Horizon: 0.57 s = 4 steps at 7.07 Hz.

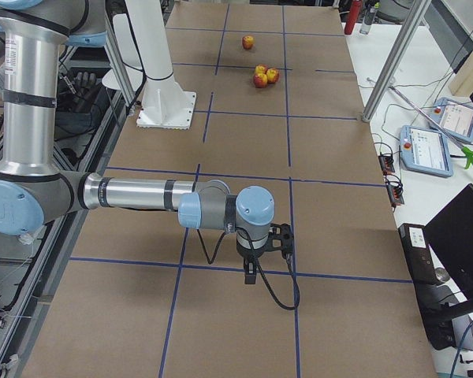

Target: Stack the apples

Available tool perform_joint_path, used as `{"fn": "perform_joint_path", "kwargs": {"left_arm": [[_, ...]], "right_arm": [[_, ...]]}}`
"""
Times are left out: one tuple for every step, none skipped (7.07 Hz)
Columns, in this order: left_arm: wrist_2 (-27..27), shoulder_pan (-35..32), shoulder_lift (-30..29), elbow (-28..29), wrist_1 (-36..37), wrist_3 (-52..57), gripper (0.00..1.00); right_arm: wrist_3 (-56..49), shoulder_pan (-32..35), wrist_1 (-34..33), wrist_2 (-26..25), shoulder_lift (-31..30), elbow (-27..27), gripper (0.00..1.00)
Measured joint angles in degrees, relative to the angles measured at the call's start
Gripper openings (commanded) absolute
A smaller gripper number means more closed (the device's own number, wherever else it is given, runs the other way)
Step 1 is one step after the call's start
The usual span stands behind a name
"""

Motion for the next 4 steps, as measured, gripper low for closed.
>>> {"fn": "perform_joint_path", "kwargs": {"left_arm": [[1.56,0.30,-1.01,-0.30,0.08,-0.18,1.00],[4.99,0.82,-2.99,-0.57,0.34,-0.23,1.00],[7.48,1.14,-4.33,-0.27,0.49,-0.29,1.00],[8.58,1.36,-4.84,-0.53,0.61,-0.49,1.00]], "right_arm": [[0.00,0.00,0.00,0.00,0.00,0.00,1.00],[0.00,0.00,0.00,0.00,0.00,0.00,1.00],[0.00,0.00,0.00,0.00,0.00,0.00,1.00],[0.00,0.00,0.00,0.02,0.00,0.00,1.00]]}}
